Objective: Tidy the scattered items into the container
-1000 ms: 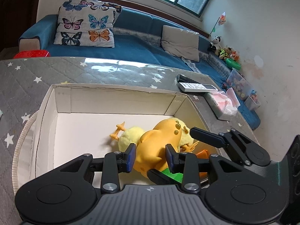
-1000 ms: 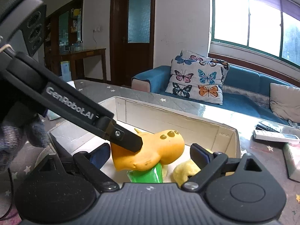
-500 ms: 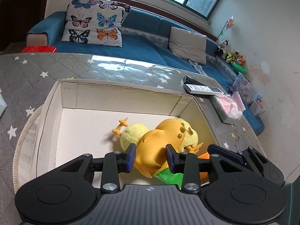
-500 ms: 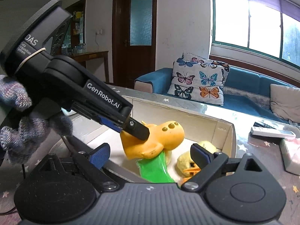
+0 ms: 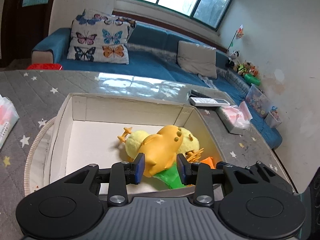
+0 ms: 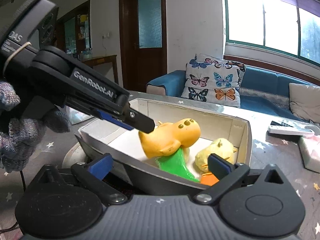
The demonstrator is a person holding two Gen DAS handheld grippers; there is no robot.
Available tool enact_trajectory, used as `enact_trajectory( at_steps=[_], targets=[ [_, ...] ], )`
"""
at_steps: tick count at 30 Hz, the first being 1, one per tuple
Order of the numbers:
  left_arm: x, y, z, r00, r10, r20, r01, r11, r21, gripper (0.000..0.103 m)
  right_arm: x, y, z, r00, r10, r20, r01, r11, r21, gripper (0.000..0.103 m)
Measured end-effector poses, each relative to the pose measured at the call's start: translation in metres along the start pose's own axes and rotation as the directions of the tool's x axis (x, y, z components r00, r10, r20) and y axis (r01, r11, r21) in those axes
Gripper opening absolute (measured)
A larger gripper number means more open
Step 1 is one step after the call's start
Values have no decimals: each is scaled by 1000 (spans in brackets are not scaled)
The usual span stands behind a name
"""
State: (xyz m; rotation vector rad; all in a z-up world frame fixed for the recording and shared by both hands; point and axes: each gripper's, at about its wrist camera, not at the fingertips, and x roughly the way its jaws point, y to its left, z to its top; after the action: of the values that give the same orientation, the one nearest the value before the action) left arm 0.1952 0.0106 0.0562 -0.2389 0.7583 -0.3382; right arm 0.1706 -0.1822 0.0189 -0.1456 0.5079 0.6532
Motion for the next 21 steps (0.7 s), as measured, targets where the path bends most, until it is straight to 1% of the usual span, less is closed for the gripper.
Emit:
enact_trajectory(
  at_steps=[3,8,18,21],
  targets=[
    [-12,-3,-6,1000,-1,25,1,1000,7,37,-6,4,-3,1000,-3,-1,3,1000,-3,103],
    [-26,-7,-19,998,35,55,-37,999,25,37,-13,8,-7,1000,0,-4,0,1000,23,103],
    [-42,-8,-48,995,78,66,-79,997,5,37,-24,18,-19,999,-37,-27,38,999,39,103],
    [-46,-10,-58,990,119,74,-120,993,14,36,-26,20,-22,998,-52,-36,53,998,43,103]
  ],
)
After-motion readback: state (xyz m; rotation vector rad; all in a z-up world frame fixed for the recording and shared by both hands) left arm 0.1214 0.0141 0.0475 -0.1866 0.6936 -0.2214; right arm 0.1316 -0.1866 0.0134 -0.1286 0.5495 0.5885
